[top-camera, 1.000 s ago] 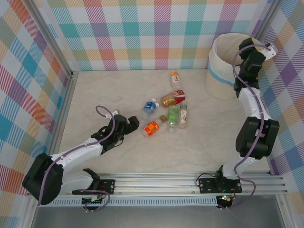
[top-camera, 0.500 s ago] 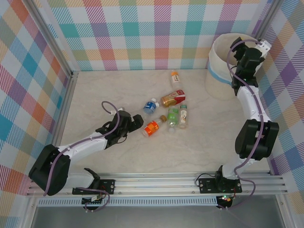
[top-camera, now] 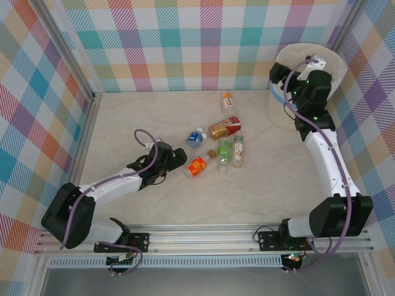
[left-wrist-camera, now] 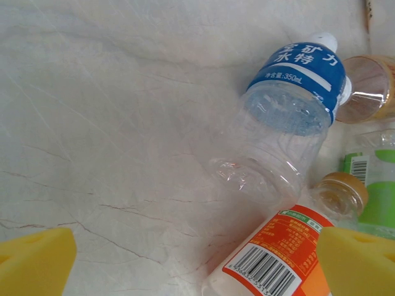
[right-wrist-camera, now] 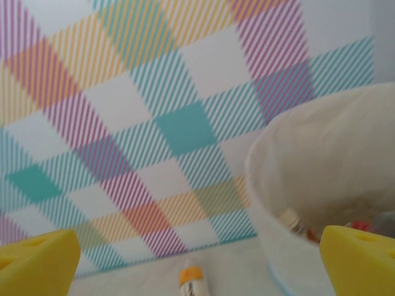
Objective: Put the plastic bottles in the bin
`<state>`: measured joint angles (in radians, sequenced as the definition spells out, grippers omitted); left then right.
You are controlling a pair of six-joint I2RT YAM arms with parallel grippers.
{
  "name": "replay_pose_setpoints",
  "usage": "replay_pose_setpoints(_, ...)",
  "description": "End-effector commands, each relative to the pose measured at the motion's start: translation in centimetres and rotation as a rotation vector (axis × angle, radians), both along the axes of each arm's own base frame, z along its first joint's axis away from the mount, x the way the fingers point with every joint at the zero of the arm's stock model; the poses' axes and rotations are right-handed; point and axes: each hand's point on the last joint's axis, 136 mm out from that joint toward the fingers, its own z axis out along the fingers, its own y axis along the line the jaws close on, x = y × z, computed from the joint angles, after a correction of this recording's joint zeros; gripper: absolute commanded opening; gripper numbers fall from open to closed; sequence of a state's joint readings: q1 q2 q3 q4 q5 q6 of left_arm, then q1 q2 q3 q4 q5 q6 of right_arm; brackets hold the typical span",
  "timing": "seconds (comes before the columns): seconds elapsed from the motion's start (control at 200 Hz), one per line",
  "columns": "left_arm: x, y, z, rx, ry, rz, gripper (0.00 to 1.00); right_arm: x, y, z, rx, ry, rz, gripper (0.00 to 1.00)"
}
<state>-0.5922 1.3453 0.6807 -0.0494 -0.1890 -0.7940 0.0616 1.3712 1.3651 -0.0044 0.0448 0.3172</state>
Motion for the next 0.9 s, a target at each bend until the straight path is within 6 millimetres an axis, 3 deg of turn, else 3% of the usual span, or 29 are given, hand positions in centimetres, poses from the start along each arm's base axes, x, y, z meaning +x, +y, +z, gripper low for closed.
replay_pose_setpoints(0.0,0.8,0.6,0.5,0.009,-0.003,0.041,1.00,-1.3,5.0,-6.9,-0.065,0.218,0.242,0.99)
replay_pose_setpoints(0.115,0.8,0.6,0.3,0.011,0.002,0.043,1.00,-2.1,7.1,-12.3,-0.105,0.417,0.306,1.00)
replay_pose_setpoints(0.29,0.7,0.8,0.1,0.010,0.009,0.056,1.00,-3.7,8.7,-21.1,-0.132,0.718,0.313,1.00)
replay_pose_setpoints(0.475,0.7,0.9,0.0,0.015,0.016,0.053,1.00,-5.7,9.7,-28.6,-0.211,1.021,0.324,1.00)
replay_pose_setpoints(0.62,0.4,1.0,-0.3,0.009,0.025,0.063,1.00,-7.0,9.8,-31.8,-0.224,1.129,0.311,0.99)
replay_pose_setpoints(0.775,0.3,1.2,-0.6,0.014,0.032,0.068,1.00,-8.7,11.1,-33.7,-0.186,1.181,0.360,0.92)
replay_pose_setpoints(0.895,0.3,1.2,-0.7,0.013,0.034,0.070,1.00,-9.7,10.4,-34.9,-0.198,1.216,0.333,0.88)
